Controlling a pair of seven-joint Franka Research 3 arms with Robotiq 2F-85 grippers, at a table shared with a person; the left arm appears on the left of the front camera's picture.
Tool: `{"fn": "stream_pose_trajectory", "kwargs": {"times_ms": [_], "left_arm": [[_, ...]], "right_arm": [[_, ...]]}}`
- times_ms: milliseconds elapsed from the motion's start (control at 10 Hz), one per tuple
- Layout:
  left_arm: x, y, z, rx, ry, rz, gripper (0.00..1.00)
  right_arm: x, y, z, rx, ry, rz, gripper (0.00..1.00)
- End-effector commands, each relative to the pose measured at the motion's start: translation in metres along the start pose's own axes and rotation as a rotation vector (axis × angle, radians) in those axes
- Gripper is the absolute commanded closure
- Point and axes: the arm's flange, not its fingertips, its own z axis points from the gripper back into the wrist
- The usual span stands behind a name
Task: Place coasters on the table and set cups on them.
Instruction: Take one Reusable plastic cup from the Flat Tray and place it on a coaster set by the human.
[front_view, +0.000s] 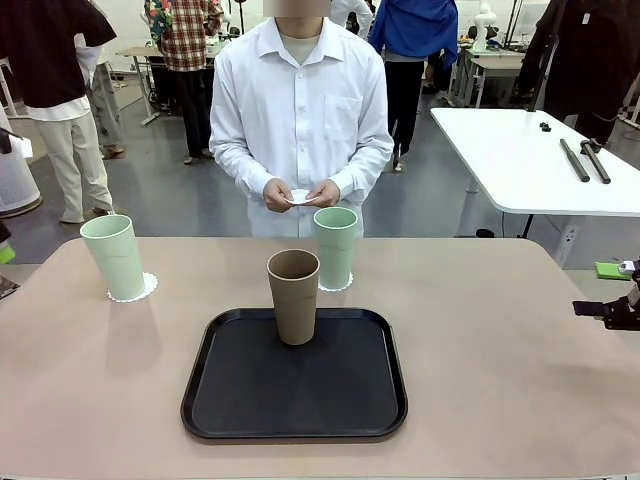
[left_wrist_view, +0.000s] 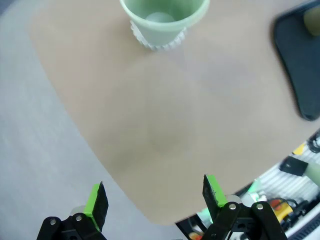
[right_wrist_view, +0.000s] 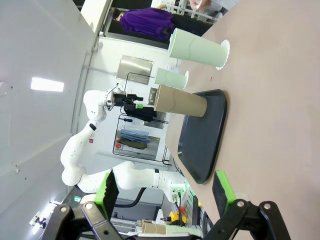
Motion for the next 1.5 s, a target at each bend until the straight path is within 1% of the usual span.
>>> {"fn": "stream_pose_trajectory", "kwargs": {"times_ms": [0, 100, 200, 300, 400, 500, 600, 700, 800, 1000, 1100, 1400], "left_arm": [[0.008, 0.006, 0.009, 0.043, -0.067, -0.033, 0.00], [0.008, 0.006, 0.009, 0.043, -0.067, -0.033, 0.00], [0.000, -0.001, -0.001, -0.006, 0.002, 0.000, 0.00], [-0.003, 0.024, 0.000, -0.284, -0.088, 0.030, 0.00], [-0.002, 0.046, 0.002, -0.458, -0.138, 0.069, 0.00], [-0.002, 0.069, 0.003, -0.575, -0.183, 0.106, 0.00], [-0.006, 0.092, 0.004, -0.660, -0.223, 0.177, 0.00], [-0.014, 0.121, 0.006, -0.771, -0.256, 0.230, 0.00], [-0.024, 0.143, 0.004, -0.852, -0.296, 0.268, 0.00], [-0.060, 0.183, -0.008, -0.926, -0.391, 0.365, 0.00], [-0.077, 0.197, -0.012, -0.956, -0.424, 0.379, 0.00], [-0.118, 0.221, -0.037, -1.036, -0.460, 0.423, 0.00]], "right_arm": [[-0.001, 0.001, 0.000, 0.008, 0.000, 0.002, 0.00], [-0.001, 0.001, 0.000, 0.008, 0.000, 0.002, 0.00], [-0.001, 0.001, 0.000, 0.008, 0.000, 0.002, 0.00], [-0.001, 0.001, 0.000, 0.008, 0.000, 0.002, 0.00], [-0.001, 0.001, 0.000, 0.008, 0.000, 0.002, 0.00], [-0.001, 0.001, 0.000, 0.008, 0.000, 0.002, 0.00], [-0.001, 0.001, 0.000, 0.008, 0.000, 0.002, 0.00], [-0.001, 0.001, 0.000, 0.008, 0.000, 0.002, 0.00], [-0.001, 0.001, 0.000, 0.008, 0.000, 0.002, 0.00], [-0.001, 0.001, 0.000, 0.008, 0.000, 0.002, 0.00], [-0.001, 0.001, 0.000, 0.008, 0.000, 0.002, 0.00], [-0.001, 0.001, 0.000, 0.008, 0.000, 0.002, 0.00]]}}
